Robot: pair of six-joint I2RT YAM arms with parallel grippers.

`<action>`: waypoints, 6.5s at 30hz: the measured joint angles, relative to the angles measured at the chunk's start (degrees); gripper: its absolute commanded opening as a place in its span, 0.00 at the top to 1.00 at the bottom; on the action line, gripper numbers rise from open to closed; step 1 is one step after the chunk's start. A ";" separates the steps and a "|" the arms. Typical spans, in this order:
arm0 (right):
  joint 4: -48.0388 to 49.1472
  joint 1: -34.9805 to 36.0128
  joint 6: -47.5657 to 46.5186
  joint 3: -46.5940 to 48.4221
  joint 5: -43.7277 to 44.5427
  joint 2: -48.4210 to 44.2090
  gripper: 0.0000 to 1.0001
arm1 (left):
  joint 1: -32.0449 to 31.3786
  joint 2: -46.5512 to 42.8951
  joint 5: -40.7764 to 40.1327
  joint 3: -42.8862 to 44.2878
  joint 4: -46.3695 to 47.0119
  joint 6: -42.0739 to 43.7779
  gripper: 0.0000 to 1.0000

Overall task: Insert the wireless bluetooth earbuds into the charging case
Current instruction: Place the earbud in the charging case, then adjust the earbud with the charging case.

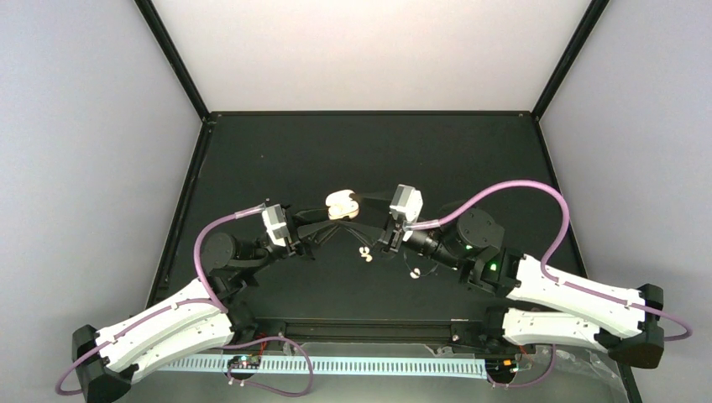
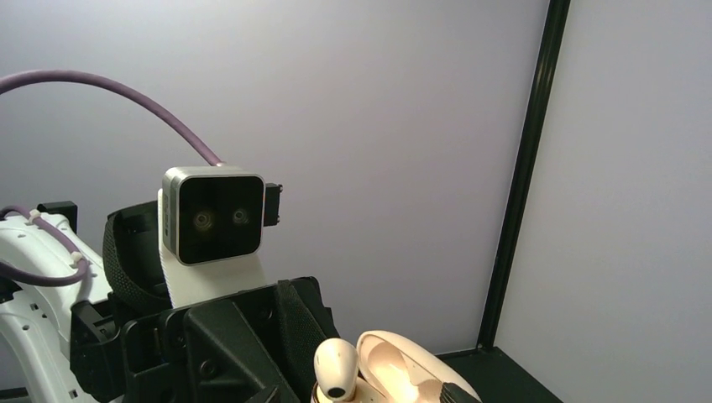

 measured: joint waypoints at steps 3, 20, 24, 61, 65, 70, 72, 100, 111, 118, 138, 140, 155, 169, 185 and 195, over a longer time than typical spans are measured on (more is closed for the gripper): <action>-1.11 0.00 -0.09 0.00 0.85 -1.55 0.44 | 0.00 0.00 -0.04 0.00 0.09 -0.15 0.98; -12.81 0.00 0.92 7.23 13.25 -2.12 0.00 | 0.00 0.37 -0.98 0.00 -0.22 -0.17 0.98; -14.62 0.00 1.36 7.52 13.40 -0.44 0.00 | 0.00 0.37 -0.98 0.00 -0.48 -0.15 0.98; -15.21 -0.59 3.48 8.31 16.76 1.27 0.00 | 0.00 0.07 -0.87 0.00 -1.14 -0.11 0.98; -15.23 -0.83 4.09 8.31 17.09 1.25 0.00 | 0.00 -0.46 -0.87 0.00 -1.33 -0.11 0.98; -15.10 -0.87 4.09 7.87 16.15 0.09 0.00 | 0.00 -0.52 -0.94 0.00 -1.42 -0.11 0.98; -14.99 -0.87 4.09 6.99 15.82 -1.29 0.00 | 0.00 -0.63 -1.09 0.00 -1.66 -0.09 0.98; -17.68 -0.94 4.26 11.65 10.12 1.09 0.00 | 0.00 -3.39 5.84 -0.22 -4.13 7.65 0.98; -18.93 -0.98 4.26 12.22 9.57 2.05 0.00 | 0.00 -3.37 5.90 -0.22 -4.11 7.63 0.98; -18.97 -0.98 4.26 12.26 9.33 1.92 0.00 | 0.00 -3.23 5.90 -0.22 -4.11 7.63 0.98; -19.80 -0.98 4.22 14.08 9.11 3.43 0.00 | 0.00 -2.75 7.67 -0.22 -4.15 7.65 0.98; -20.31 -0.98 4.22 14.08 9.09 3.43 0.00 | 0.00 -2.75 7.65 -0.22 -4.15 7.63 0.98; -22.32 -0.98 4.52 14.08 7.50 2.99 0.00 | 0.00 -2.78 6.97 -0.22 -4.26 7.63 0.98; -23.30 -0.98 4.63 14.08 8.26 1.46 0.00 | 0.00 -3.17 6.64 -0.22 -4.26 7.63 0.98; -24.87 -0.98 4.66 14.12 8.68 2.45 0.00 | 0.00 -4.63 7.82 -0.22 -4.92 7.61 0.98; -25.05 -0.98 4.68 14.36 5.05 2.54 0.00 | 0.00 -4.63 7.78 -0.22 -5.09 7.61 0.98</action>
